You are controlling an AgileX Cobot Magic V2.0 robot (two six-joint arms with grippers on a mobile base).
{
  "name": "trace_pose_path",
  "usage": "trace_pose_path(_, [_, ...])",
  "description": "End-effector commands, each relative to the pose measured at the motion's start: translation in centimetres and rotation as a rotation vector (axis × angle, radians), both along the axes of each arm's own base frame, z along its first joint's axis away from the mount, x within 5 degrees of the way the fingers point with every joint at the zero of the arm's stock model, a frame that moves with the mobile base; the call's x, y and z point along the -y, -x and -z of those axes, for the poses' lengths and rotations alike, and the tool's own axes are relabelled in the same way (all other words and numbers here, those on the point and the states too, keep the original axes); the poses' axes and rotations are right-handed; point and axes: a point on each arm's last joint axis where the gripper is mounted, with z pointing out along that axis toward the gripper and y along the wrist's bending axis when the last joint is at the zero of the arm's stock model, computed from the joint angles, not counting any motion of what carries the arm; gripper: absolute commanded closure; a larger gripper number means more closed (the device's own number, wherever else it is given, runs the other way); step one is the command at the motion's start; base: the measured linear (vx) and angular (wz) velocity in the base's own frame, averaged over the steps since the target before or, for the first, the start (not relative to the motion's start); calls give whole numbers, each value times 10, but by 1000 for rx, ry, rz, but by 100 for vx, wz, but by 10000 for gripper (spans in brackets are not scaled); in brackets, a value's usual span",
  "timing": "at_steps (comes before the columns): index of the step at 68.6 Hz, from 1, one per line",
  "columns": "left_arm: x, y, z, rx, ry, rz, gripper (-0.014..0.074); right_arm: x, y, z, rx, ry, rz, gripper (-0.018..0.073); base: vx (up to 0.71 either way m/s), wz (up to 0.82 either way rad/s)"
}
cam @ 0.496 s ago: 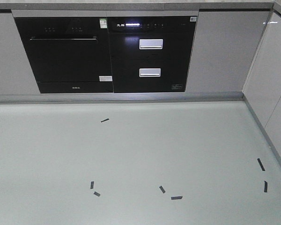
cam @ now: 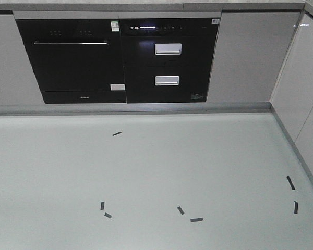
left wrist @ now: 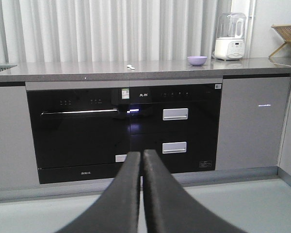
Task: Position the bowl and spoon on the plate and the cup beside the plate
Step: 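Drive the base toward the counter holding the spoon and bowl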
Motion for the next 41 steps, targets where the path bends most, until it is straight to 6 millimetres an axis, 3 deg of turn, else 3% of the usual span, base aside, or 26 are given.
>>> trace_pose_path(1, [0, 3, -13, 105, 19, 10, 603, 0, 1, -4, 73, 10, -5, 566, 0, 0])
trace_pose_path(41, [0, 3, -13, 105, 19, 10, 603, 0, 1, -4, 73, 9, -5, 566, 0, 0])
